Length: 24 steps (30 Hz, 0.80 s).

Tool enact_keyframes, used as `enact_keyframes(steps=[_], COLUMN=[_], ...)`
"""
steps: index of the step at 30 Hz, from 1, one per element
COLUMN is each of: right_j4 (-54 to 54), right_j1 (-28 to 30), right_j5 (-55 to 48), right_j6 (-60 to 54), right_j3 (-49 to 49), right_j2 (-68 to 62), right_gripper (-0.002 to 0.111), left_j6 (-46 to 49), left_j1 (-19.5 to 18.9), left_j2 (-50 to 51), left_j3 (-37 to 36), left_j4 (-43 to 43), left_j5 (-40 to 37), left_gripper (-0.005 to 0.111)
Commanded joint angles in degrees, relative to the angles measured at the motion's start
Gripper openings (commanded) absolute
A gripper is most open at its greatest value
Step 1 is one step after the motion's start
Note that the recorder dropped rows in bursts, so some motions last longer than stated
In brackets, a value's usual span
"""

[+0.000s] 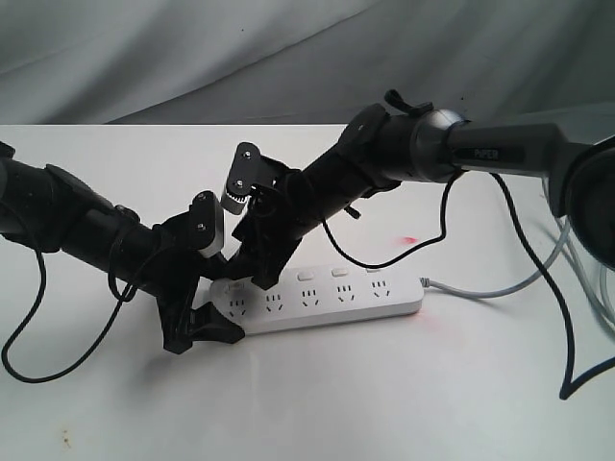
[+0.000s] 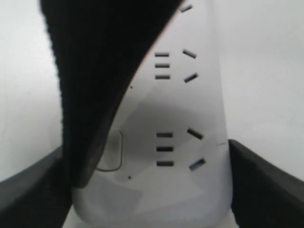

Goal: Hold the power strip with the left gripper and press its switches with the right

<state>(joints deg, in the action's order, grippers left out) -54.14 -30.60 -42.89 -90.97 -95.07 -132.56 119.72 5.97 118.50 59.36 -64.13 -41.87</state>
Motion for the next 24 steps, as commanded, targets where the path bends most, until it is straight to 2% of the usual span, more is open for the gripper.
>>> enact_keyframes(steps=[1, 14, 24], right_j4=[-0.4, -0.1, 7.1], right_j1=[-0.3, -0.3, -0.3], right_j5=[0.1, 0.1, -1.3], right_j6=[-0.3, 0.0, 2.9], right_j3=[-0.3, -0.3, -0.3], right_j2=[0.1, -1.8, -1.8], right_gripper=[0.057, 0.057, 0.057], left_j6=[0.2, 0.2, 0.2], left_j1=[0.3, 0.3, 0.3], left_j2=[-0.2, -0.2, -0.2], left_j3=[0.2, 0.2, 0.2], left_j4=[-0.4, -0.4, -0.4], left_j5=[-0.1, -0.1, -0.1], left_gripper=[0.0, 0.0, 0.0])
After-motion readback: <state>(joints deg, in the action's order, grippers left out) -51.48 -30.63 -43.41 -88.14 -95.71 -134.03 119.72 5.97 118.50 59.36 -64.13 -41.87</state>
